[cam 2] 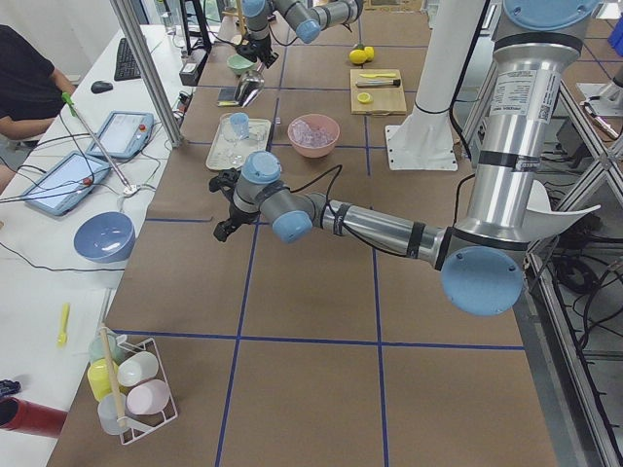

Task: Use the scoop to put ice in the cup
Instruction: 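Tilt the scoop over the light-blue cup to pour the ice in, then carry the emptied scoop back toward its spot on the table with the right gripper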

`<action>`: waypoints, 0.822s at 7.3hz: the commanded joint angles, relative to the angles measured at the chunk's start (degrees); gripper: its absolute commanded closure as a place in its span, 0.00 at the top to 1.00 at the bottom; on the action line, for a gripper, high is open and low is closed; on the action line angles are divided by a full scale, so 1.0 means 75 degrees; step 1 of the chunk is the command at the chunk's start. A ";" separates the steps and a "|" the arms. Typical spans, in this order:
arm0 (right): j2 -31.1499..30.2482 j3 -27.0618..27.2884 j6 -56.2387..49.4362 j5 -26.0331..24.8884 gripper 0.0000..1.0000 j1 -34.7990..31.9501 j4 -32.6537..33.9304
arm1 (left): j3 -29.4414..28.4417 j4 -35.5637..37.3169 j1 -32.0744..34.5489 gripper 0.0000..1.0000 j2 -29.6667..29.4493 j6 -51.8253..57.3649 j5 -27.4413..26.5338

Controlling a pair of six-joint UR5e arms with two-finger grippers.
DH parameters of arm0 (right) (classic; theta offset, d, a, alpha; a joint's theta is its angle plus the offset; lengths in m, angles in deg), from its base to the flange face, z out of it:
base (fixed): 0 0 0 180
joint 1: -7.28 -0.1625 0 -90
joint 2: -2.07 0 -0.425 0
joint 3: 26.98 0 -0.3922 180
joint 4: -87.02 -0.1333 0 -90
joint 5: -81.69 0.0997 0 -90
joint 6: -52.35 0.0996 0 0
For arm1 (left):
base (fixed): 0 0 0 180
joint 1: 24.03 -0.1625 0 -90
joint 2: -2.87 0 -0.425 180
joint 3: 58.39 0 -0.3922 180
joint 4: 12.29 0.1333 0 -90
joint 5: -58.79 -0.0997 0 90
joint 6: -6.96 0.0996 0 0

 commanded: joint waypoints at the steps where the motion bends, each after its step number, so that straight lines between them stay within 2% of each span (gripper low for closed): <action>1: -0.0388 0.0635 -0.0043 0.0153 0.00 -0.0202 -0.0038 | 0.0067 0.0126 0.0301 1.00 0.0256 -0.0009 0.0422; 2: -0.0890 0.1023 0.0027 0.0641 0.00 -0.0574 -0.0085 | 0.0022 0.0464 0.0663 1.00 0.0247 -0.0009 0.0843; 3: -0.1266 0.1213 0.0063 0.1504 0.00 -0.1111 -0.0085 | 0.0079 0.1314 0.0713 1.00 0.0096 -0.0009 0.0894; 4: -0.1862 0.1562 0.0121 0.1733 0.00 -0.1569 -0.0085 | 0.0207 0.2018 0.0737 1.00 0.0025 0.0002 0.0883; 6: -0.2952 0.1612 0.0122 0.2890 0.00 -0.2868 -0.0097 | 0.0395 0.2772 0.0889 1.00 0.0117 0.0014 0.0883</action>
